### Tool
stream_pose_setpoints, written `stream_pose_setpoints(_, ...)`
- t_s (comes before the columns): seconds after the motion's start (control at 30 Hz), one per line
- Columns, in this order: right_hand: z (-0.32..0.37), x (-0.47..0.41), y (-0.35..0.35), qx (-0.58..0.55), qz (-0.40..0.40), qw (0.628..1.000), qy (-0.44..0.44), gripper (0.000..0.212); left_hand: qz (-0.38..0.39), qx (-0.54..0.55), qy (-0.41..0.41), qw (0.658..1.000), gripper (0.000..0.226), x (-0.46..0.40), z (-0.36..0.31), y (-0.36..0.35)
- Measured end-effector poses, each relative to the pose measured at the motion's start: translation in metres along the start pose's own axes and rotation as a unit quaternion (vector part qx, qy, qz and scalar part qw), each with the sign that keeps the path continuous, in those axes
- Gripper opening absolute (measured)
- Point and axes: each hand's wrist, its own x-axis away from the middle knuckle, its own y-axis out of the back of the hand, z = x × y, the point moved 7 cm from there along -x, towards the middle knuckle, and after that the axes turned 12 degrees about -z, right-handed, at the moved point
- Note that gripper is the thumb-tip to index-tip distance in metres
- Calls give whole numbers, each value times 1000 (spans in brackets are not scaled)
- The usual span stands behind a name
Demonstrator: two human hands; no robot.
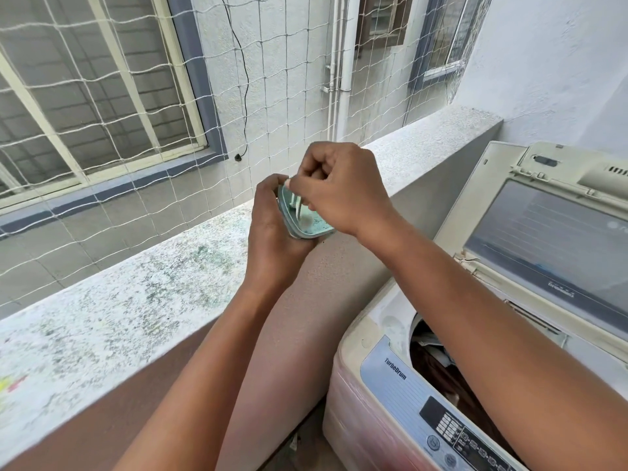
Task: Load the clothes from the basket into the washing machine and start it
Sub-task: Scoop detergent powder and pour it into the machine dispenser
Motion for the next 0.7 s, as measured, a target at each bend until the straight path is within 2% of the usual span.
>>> stream_pose_setpoints(0.07, -16, -3, 4, -53, -27, 994, -88, 16, -4, -11, -9, 1000, 86, 0, 2, 0)
stream_pose_setpoints(0.17, -37, -3, 8, -156, -42, 965, -207, 15, -2, -28, -22, 999, 85, 0, 3, -2)
stream_pose_setpoints(0.33, -64, -10, 7, -243, -35, 907, -342, 12, -6, -19, -14, 1000, 85, -1, 4, -1)
stream_pose_setpoints(0.47, -76, -11, 6, -275, -31, 875, -397, 11, -1, -19, -20, 1000, 84, -1, 3, -2)
stream_pose_setpoints(0.7, -91, -3, 5, -309, -59, 845, -432, 11, 2, -27, -12, 1000, 84, 0, 1, -3)
